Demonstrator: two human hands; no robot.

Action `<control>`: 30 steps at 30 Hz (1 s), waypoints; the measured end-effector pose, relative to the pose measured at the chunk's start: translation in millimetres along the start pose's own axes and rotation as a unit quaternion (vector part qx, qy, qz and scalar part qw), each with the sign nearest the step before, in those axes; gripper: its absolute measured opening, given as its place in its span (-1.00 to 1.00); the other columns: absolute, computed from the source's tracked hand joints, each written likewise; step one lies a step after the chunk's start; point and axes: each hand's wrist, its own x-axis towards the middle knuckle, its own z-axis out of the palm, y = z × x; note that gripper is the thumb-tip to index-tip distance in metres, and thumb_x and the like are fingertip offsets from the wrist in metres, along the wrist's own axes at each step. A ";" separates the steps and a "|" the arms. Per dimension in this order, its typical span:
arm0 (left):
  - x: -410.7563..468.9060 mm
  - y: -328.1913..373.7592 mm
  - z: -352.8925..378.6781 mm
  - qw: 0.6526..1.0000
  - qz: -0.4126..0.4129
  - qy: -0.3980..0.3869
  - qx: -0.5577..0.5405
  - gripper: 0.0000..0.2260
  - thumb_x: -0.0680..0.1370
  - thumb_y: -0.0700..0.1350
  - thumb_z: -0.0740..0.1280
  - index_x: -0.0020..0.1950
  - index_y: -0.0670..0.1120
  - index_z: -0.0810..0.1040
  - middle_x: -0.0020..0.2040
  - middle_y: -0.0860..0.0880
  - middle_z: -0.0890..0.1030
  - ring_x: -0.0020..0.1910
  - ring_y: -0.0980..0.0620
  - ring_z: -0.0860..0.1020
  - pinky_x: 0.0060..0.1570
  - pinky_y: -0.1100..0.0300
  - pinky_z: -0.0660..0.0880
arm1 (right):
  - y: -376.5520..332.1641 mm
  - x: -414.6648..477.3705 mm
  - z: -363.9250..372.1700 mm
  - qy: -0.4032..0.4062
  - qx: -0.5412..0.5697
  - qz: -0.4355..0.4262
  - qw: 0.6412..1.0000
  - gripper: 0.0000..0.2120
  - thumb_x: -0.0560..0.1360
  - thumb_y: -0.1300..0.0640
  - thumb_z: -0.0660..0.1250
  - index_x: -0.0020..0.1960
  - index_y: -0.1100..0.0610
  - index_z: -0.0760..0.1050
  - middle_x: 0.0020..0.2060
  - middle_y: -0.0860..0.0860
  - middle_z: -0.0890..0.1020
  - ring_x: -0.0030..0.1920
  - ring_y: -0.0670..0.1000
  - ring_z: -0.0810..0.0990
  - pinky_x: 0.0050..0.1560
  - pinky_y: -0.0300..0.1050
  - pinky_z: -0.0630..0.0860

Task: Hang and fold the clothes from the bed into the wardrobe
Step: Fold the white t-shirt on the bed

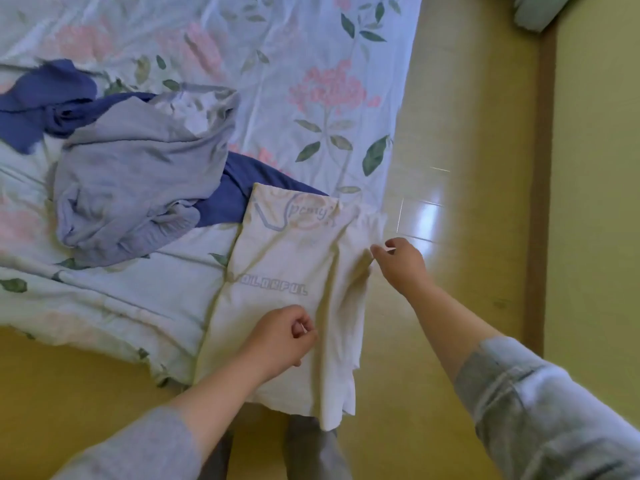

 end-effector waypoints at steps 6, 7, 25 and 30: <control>33.0 -8.6 -22.7 0.995 0.038 0.087 0.030 -0.96 0.48 -0.18 0.38 -0.13 -0.06 0.54 -0.30 0.00 0.55 -0.36 0.08 0.50 -0.22 0.09 0.54 | -24.2 16.3 20.0 0.046 0.219 0.047 0.973 -0.79 0.47 0.06 0.42 -0.24 0.14 0.48 -0.34 -0.01 0.50 -0.29 0.03 0.50 -0.27 -0.18 0.42; 39.6 -8.4 -25.4 0.993 0.055 0.099 0.037 -0.94 0.48 -0.18 0.39 -0.12 -0.04 0.54 -0.28 0.01 0.55 -0.37 0.11 0.48 -0.24 0.17 0.47 | -30.3 18.4 21.9 0.059 0.217 0.037 0.974 -0.71 0.48 0.12 0.39 -0.35 0.11 0.37 -0.43 -0.03 0.42 -0.38 -0.02 0.41 -0.36 -0.20 0.33; 68.8 -41.4 -40.7 0.995 0.059 0.080 0.017 -0.70 0.36 -0.09 0.55 -0.05 0.03 0.47 -0.20 0.04 0.49 -0.40 0.15 0.42 -0.28 0.29 0.42 | 13.8 -40.4 56.7 0.012 0.234 0.048 0.971 -0.70 0.47 -0.05 0.43 0.05 0.13 0.51 -0.25 -0.07 0.62 -0.25 -0.04 0.58 -0.20 -0.17 0.50; 59.5 -51.6 -50.4 0.996 0.055 0.033 0.060 -0.70 0.41 -0.09 0.52 0.05 -0.02 0.49 -0.11 -0.01 0.49 -0.33 0.08 0.46 -0.24 0.30 0.43 | 21.1 -60.1 66.5 0.024 0.262 0.057 0.963 -0.68 0.53 0.07 0.39 -0.18 0.32 0.43 -0.31 0.09 0.44 -0.26 0.03 0.41 -0.21 -0.05 0.35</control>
